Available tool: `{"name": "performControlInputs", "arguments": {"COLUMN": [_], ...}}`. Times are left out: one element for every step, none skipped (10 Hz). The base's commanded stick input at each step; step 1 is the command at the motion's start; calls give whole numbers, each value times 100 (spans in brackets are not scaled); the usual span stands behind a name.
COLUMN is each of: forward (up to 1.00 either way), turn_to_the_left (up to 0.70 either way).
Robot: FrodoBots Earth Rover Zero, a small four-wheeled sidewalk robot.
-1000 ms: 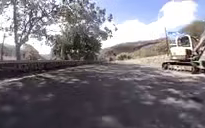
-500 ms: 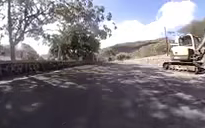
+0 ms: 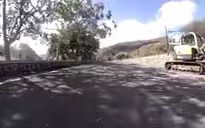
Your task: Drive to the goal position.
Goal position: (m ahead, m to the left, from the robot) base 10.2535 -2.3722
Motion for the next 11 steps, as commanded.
{"name": "performControlInputs", "arguments": {"forward": [70,70,70,70,70,70,70,70,70,70,70], "turn_to_the_left": [0,0,0,0,0,0,0,0,0,-7,-19]}}
